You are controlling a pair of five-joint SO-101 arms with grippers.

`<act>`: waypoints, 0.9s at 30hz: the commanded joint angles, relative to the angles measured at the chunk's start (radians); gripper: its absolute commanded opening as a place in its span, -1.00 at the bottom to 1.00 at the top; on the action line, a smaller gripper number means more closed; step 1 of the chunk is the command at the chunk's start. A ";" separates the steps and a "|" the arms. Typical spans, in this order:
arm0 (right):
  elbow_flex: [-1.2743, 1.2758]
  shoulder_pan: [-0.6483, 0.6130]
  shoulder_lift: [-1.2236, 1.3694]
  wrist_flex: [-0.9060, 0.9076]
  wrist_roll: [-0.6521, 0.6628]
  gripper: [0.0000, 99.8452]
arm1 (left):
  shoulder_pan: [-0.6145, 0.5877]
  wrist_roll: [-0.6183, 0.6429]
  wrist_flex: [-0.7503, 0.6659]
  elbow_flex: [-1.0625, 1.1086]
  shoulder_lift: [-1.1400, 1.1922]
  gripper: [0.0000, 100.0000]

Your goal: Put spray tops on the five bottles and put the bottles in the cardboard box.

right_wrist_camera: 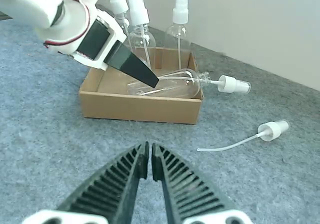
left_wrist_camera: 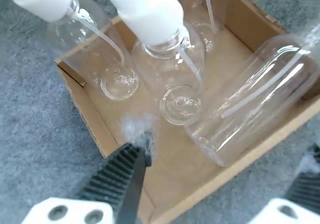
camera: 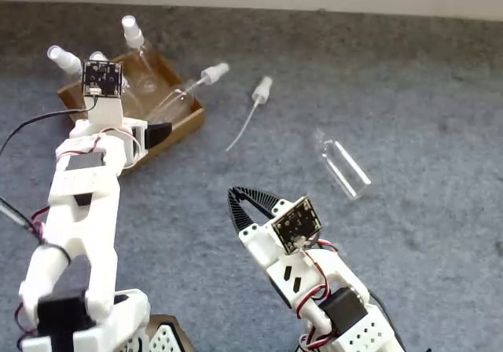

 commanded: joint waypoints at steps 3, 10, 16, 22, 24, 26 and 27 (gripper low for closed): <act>0.128 0.054 -0.013 0.002 0.009 -0.97 | 0.021 -0.012 0.161 -0.030 -0.171 -0.20; 0.081 0.275 -0.015 -0.001 0.005 -0.97 | 0.038 -0.012 0.330 -0.035 -0.300 -0.20; -0.048 0.552 -0.015 0.004 0.006 -0.97 | 0.127 -0.014 0.508 -0.036 -0.438 -0.20; -0.076 0.868 -0.015 0.002 0.009 -0.97 | 0.239 -0.014 0.603 -0.038 -0.553 -0.20; -0.076 0.977 -0.015 0.001 0.009 -0.97 | 0.278 -0.011 0.621 -0.038 -0.553 -0.20; -0.062 1.063 -0.015 0.002 0.009 -0.97 | 0.312 -0.008 0.623 -0.038 -0.545 -0.20; -0.045 1.102 -0.015 0.001 0.009 -0.97 | 0.326 -0.008 0.623 -0.038 -0.539 -0.20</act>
